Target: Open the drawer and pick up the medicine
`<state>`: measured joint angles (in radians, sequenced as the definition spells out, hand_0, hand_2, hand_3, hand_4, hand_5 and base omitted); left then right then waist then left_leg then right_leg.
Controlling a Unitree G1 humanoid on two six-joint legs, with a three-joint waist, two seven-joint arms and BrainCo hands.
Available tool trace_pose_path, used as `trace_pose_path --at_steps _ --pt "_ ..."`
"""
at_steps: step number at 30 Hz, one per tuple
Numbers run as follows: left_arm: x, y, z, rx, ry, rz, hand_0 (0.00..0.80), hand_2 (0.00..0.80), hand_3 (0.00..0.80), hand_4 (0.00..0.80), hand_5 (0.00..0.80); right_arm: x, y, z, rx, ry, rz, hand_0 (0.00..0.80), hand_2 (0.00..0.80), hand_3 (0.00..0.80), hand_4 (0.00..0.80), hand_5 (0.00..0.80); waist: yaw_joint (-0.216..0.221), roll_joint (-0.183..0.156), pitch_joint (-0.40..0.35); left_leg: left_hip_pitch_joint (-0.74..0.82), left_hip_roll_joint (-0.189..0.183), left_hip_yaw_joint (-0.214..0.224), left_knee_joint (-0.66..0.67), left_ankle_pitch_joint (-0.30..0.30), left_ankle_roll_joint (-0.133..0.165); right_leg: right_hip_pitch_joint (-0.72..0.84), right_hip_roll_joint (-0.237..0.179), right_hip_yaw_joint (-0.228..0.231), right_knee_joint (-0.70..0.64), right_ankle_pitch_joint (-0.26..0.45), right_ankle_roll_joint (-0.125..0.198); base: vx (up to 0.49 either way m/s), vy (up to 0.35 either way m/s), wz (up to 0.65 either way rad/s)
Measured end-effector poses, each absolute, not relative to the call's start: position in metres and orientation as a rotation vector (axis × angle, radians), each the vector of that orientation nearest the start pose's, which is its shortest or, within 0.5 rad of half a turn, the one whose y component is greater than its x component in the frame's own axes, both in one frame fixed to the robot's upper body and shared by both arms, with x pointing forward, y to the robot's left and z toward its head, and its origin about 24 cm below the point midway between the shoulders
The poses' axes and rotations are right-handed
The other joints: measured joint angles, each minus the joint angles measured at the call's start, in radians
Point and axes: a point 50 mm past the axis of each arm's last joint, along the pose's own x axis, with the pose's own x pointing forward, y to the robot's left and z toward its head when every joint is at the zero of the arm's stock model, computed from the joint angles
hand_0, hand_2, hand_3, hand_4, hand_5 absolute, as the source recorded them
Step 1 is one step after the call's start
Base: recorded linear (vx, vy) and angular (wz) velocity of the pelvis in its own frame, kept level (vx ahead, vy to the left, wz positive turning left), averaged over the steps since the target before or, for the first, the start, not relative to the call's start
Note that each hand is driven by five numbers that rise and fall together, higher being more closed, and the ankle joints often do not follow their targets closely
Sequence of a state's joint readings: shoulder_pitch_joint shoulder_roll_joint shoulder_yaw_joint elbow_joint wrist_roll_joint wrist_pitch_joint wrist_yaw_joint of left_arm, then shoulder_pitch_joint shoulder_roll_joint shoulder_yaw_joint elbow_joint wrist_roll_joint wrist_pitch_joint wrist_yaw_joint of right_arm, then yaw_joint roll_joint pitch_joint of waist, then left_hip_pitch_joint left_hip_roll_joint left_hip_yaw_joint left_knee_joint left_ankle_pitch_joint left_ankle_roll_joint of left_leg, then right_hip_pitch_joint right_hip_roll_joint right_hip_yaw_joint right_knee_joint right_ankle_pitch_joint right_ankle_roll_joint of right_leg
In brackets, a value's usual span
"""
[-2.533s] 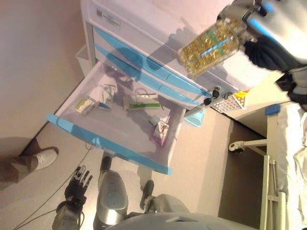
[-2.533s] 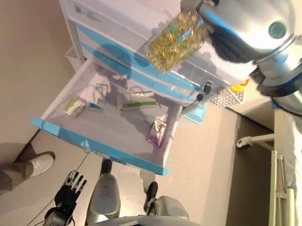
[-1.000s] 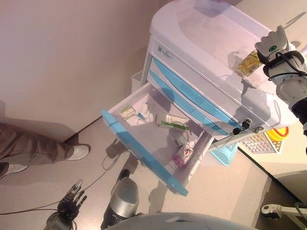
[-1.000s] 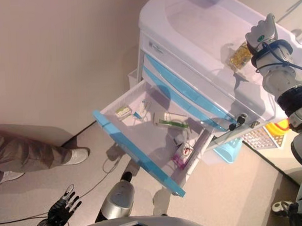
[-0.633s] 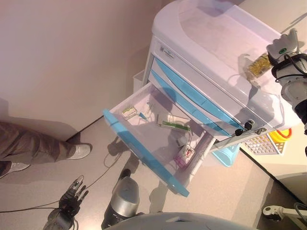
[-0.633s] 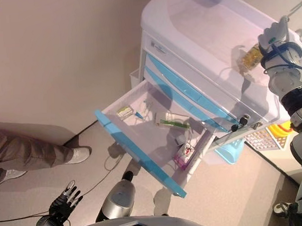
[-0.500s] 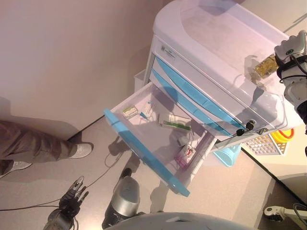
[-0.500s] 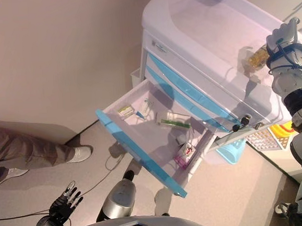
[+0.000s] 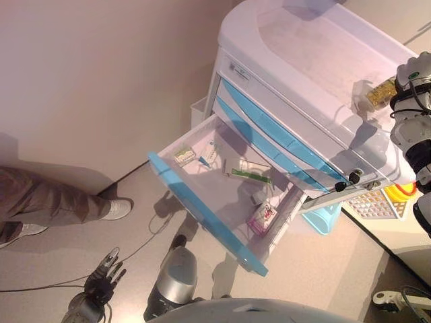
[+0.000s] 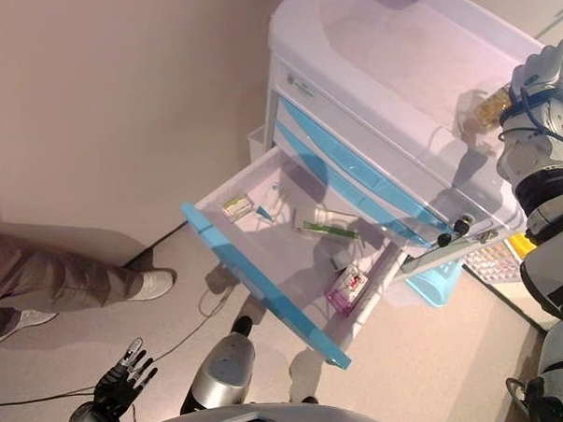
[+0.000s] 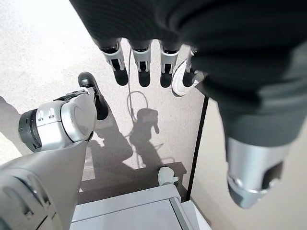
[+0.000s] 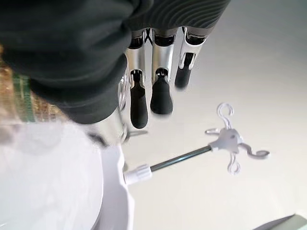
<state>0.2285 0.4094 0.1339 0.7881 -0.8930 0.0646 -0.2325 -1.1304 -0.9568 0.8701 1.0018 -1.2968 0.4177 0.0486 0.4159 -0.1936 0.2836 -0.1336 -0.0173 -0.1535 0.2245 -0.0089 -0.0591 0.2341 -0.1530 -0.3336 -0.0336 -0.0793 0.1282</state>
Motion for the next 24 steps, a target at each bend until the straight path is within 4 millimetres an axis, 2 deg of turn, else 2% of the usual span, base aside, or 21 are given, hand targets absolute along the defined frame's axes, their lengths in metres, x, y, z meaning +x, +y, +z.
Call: trace_pose_path --at_steps 10,16,20,24 --pt "0.094 0.307 -0.11 -0.576 0.741 0.476 0.0 0.0 0.0 0.0 0.0 0.372 -0.325 0.254 -2.548 0.342 -0.629 0.0 0.0 0.0 0.0 0.0 -0.004 0.0 0.0 0.0 0.0 0.0 0.004 0.0 0.001 0.0 0.0 0.0 0.0 0.0 0.0 0.0 0.0 0.0" --pt "0.093 0.307 -0.11 -0.578 0.745 0.475 0.0 0.0 0.0 0.0 0.0 0.374 -0.309 0.263 -2.502 0.228 -0.647 0.0 0.0 0.0 0.0 0.0 -0.008 0.0 0.0 0.001 0.0 0.007 0.003 0.0 0.002 0.0 -0.002 0.002 0.001 0.0 0.0 0.0 0.0 0.0" --pt "0.091 0.306 -0.111 -0.584 0.756 0.473 0.0 0.0 0.0 0.0 0.0 0.374 -0.297 0.278 -2.471 0.132 -0.674 0.0 0.0 0.0 0.0 0.0 -0.013 0.0 0.0 0.008 0.0 0.012 -0.003 0.004 0.008 0.0 -0.006 0.011 0.001 0.0 0.0 -0.018 0.021 -0.06" --pt "0.09 0.305 -0.111 -0.589 0.76 0.468 0.0 0.0 0.0 0.0 0.0 0.371 -0.292 0.305 -2.444 0.078 -0.752 0.0 0.0 0.0 0.0 0.0 -0.023 0.0 0.0 0.019 -0.001 0.024 -0.01 0.006 0.012 0.001 -0.01 0.024 0.001 0.0 0.0 -0.016 0.03 -0.07"
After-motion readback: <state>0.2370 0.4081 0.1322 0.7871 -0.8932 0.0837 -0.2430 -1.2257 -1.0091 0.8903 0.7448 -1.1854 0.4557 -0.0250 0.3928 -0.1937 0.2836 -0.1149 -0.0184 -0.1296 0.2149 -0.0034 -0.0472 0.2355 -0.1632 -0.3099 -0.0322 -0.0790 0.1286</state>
